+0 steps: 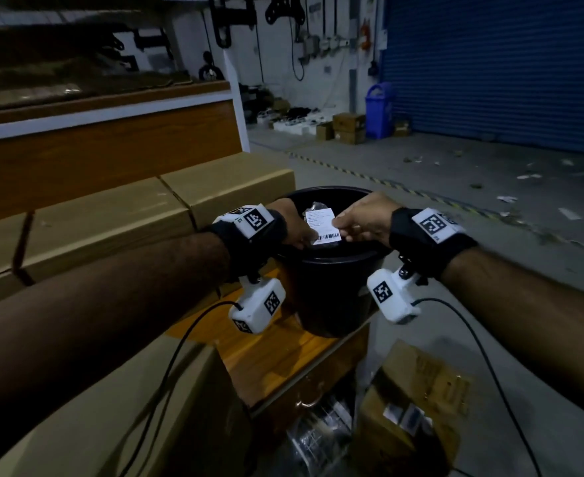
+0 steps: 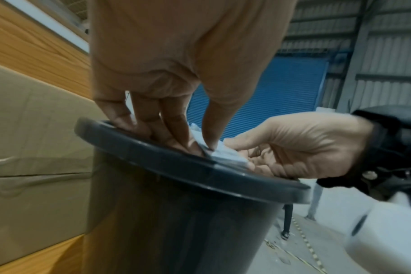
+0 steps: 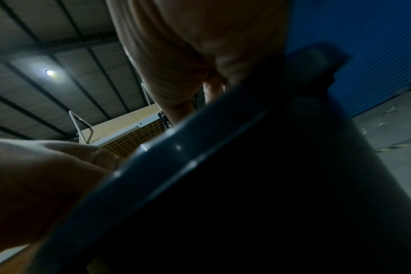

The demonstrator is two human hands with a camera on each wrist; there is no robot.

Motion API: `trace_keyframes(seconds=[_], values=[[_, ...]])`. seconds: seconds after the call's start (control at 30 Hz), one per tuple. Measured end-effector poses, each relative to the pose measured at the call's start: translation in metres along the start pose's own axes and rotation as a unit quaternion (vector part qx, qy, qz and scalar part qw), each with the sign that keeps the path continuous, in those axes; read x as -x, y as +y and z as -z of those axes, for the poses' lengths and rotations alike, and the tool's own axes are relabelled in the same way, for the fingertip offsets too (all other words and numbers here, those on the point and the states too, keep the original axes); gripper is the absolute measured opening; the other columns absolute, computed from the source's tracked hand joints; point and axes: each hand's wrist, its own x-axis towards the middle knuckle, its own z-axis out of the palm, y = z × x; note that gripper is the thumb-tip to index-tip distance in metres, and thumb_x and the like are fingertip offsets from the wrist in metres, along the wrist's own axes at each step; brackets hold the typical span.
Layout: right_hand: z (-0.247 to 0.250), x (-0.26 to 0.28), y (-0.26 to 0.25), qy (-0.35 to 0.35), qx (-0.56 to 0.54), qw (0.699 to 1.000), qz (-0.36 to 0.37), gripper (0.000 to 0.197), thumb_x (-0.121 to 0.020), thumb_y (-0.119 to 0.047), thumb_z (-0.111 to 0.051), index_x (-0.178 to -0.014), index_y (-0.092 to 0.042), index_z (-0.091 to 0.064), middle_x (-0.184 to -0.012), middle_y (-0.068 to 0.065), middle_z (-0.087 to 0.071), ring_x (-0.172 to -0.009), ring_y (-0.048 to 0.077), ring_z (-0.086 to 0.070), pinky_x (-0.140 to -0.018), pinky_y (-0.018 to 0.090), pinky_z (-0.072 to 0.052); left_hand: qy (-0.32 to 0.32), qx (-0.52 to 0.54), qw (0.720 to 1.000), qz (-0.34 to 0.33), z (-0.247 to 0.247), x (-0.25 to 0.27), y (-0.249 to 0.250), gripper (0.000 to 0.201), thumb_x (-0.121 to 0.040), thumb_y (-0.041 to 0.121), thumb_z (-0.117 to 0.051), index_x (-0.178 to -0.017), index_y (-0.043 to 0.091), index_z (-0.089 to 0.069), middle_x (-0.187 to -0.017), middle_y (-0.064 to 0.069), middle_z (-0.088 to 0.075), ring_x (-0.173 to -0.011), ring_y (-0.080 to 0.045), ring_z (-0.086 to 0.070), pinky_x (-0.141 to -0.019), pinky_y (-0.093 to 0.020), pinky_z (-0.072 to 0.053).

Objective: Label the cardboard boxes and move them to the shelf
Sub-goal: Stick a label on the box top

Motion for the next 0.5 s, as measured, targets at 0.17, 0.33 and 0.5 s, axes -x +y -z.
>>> trace_keyframes(seconds=[0.17,0.33,0.5], values=[[-0.004,0.002,-0.003,0.012,0.071,0.997,0.017,0.006,-0.075,0.006,-0.069,-0.077,0.011,-0.068,-0.073,0.022,-0.066,-0.066,0.029,-0.062,-0.073,0.039,-0.055,-0.002,-0.101,0.995,-0.013,0.000,-0.002,-0.001,0.034,-0.079,0.037,-0.074,-0.096,0.007,-0.073,-0.093,-0.006,-0.073,-0.086,-0.019,-0.068,-0.075,-0.031,-0.052],[-0.011,0.026,-0.007,0.187,0.307,0.902,0.238,0.027,-0.085,-0.029,-0.067,-0.083,-0.003,-0.073,-0.082,0.015,-0.071,-0.085,0.031,-0.065,-0.077,0.040,-0.053,0.030,-0.234,0.969,-0.069,-0.004,0.006,-0.010,0.050,-0.091,0.052,-0.053,-0.126,0.017,-0.056,-0.123,-0.004,-0.059,-0.108,-0.027,-0.055,-0.085,-0.039,-0.037],[-0.006,0.034,-0.032,0.184,0.297,0.909,0.226,0.021,-0.085,-0.029,-0.069,-0.089,-0.008,-0.074,-0.093,0.013,-0.072,-0.096,0.028,-0.065,-0.084,0.033,-0.051,-0.004,-0.216,0.973,-0.076,-0.002,0.011,-0.004,0.054,-0.097,0.051,-0.040,-0.134,0.013,-0.050,-0.130,-0.011,-0.056,-0.114,-0.030,-0.055,-0.091,-0.038,-0.045]])
